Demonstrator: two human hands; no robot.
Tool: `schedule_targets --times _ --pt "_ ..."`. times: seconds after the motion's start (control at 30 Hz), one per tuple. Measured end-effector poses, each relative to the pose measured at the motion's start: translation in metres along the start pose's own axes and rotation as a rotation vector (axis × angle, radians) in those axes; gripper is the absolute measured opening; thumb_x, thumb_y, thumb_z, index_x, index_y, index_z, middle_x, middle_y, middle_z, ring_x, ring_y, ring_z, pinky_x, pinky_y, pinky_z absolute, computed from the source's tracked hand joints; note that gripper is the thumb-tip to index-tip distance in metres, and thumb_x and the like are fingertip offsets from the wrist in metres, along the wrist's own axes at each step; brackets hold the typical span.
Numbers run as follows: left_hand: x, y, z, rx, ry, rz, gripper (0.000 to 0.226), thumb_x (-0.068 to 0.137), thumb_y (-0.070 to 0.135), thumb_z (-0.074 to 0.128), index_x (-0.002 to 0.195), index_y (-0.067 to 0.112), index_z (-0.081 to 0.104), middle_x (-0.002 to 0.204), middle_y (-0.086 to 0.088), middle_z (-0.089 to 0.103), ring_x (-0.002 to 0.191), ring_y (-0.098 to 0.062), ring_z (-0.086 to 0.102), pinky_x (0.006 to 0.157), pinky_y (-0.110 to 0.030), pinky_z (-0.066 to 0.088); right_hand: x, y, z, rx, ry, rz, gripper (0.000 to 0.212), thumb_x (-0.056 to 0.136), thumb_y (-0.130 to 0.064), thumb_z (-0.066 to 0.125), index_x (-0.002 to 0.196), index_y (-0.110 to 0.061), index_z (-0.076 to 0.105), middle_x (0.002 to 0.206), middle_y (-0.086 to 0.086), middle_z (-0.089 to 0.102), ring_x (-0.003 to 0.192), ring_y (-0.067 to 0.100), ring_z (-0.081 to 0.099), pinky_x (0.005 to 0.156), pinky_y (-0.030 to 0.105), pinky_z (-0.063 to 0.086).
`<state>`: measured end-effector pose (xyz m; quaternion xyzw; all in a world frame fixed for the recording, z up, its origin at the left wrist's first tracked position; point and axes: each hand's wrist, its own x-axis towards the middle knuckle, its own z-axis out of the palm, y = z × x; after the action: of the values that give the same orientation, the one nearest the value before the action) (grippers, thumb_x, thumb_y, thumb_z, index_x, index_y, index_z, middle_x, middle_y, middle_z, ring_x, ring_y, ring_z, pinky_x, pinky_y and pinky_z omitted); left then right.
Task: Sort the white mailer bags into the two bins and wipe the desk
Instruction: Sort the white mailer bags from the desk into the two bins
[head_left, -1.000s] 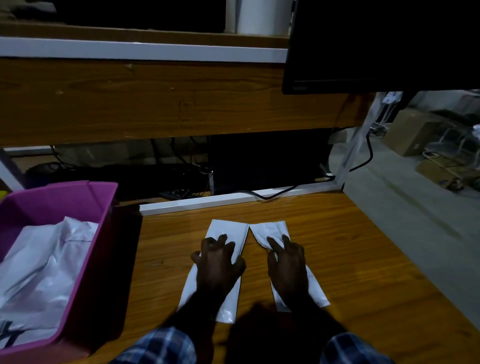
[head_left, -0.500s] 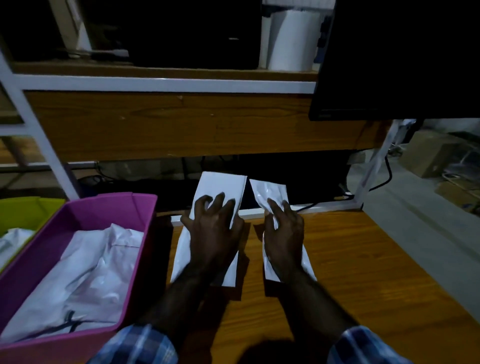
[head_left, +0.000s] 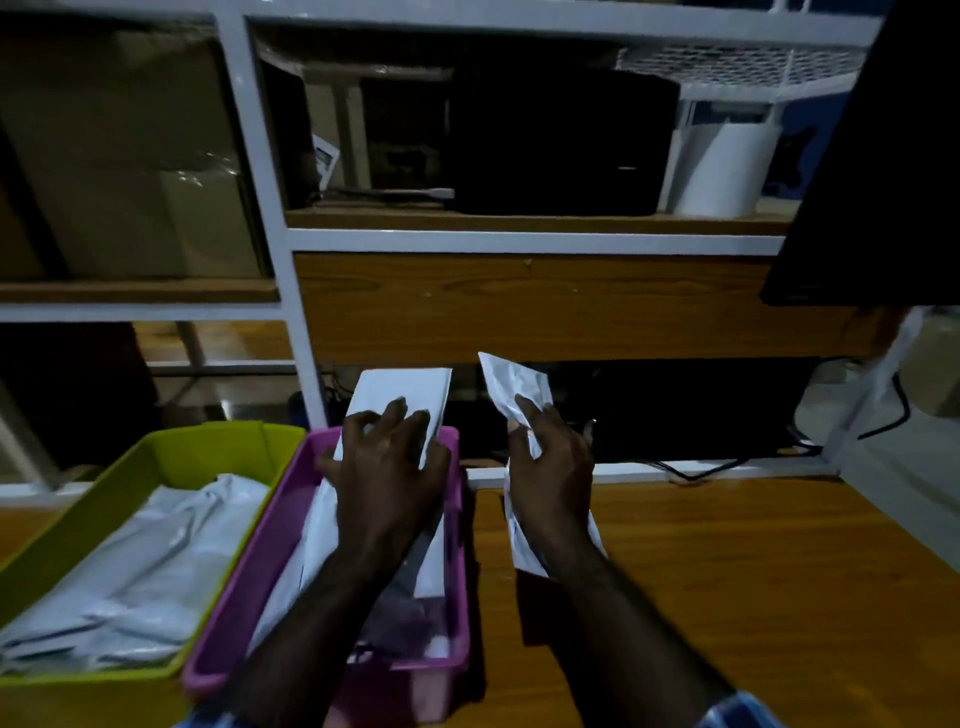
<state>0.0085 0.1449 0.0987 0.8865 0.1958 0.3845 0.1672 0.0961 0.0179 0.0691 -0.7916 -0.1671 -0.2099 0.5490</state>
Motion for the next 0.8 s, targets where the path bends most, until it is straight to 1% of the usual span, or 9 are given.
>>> schedule_targets --times 0.1,0.17,0.27,0.37,0.47,0.57,0.63,0.8 --pt "0.0 -0.028 -0.015 0.016 0.002 -0.027 0.035 0.077 0.041 0.055 0.104 0.025 0.069 0.127 0.005 0.062 0.116 -0.028 0.048 0.089 -0.056 0.03 -0.016 -0.02 0.027 -0.007 -0.045 0.045 0.036 0.096 -0.027 0.051 0.129 -0.041 0.055 0.143 -0.005 0.049 0.136 0.013 0.039 0.104 0.035 0.044" --pt "-0.001 -0.044 -0.02 0.028 -0.016 -0.038 0.036 0.077 0.042 0.055 0.104 0.026 0.07 0.125 0.006 0.063 0.113 -0.029 0.048 0.087 -0.053 0.031 -0.026 -0.03 0.043 -0.027 -0.077 0.059 0.036 0.096 -0.027 0.05 0.129 -0.04 0.056 0.142 -0.005 0.05 0.134 0.013 0.04 0.104 0.035 0.044" --pt "-0.004 -0.061 -0.025 0.023 -0.035 -0.053 0.036 0.076 0.042 0.056 0.105 0.025 0.07 0.122 0.006 0.064 0.112 -0.028 0.049 0.085 -0.052 0.031 -0.037 -0.039 0.064 -0.052 -0.099 0.059 0.036 0.094 -0.025 0.052 0.128 -0.036 0.058 0.136 -0.002 0.055 0.127 0.017 0.048 0.1 0.038 0.047" --pt "-0.008 -0.071 -0.028 0.023 -0.044 -0.059 0.029 0.076 0.038 0.062 0.1 0.023 0.07 0.115 0.005 0.066 0.109 -0.028 0.05 0.084 -0.051 0.032 -0.046 -0.044 0.079 -0.108 -0.104 0.09 0.036 0.093 -0.023 0.053 0.127 -0.033 0.059 0.134 0.0 0.057 0.124 0.02 0.051 0.099 0.038 0.048" --pt "-0.014 -0.078 -0.028 0.007 -0.067 -0.081 0.02 0.078 0.032 0.069 0.094 0.021 0.069 0.105 0.004 0.067 0.106 -0.027 0.05 0.083 -0.05 0.031 -0.053 -0.045 0.09 -0.149 -0.095 0.141 0.035 0.094 -0.023 0.055 0.128 -0.032 0.059 0.134 0.001 0.057 0.12 0.022 0.054 0.093 0.038 0.052" --pt "-0.017 -0.083 -0.025 0.055 -0.157 -0.112 0.017 0.084 0.037 0.058 0.097 0.026 0.064 0.1 0.009 0.061 0.11 -0.023 0.045 0.084 -0.048 0.029 -0.061 -0.042 0.098 -0.202 -0.119 0.162 0.035 0.094 -0.021 0.055 0.128 -0.03 0.06 0.134 0.003 0.058 0.119 0.027 0.054 0.092 0.04 0.051" --pt "-0.018 -0.086 -0.021 0.086 -0.228 -0.128 0.02 0.088 0.041 0.05 0.101 0.029 0.06 0.104 0.011 0.059 0.114 -0.02 0.041 0.088 -0.049 0.028 -0.064 -0.041 0.102 -0.23 -0.144 0.176 0.035 0.095 -0.02 0.054 0.129 -0.028 0.06 0.134 0.004 0.057 0.119 0.028 0.052 0.095 0.039 0.049" --pt "-0.018 -0.091 -0.01 0.141 -0.307 -0.132 0.021 0.091 0.043 0.044 0.1 0.03 0.057 0.105 0.013 0.056 0.114 -0.019 0.039 0.089 -0.051 0.029 -0.068 -0.041 0.112 -0.329 -0.181 0.185 0.036 0.096 -0.024 0.05 0.132 -0.028 0.057 0.138 0.002 0.052 0.126 0.026 0.04 0.105 0.038 0.038"
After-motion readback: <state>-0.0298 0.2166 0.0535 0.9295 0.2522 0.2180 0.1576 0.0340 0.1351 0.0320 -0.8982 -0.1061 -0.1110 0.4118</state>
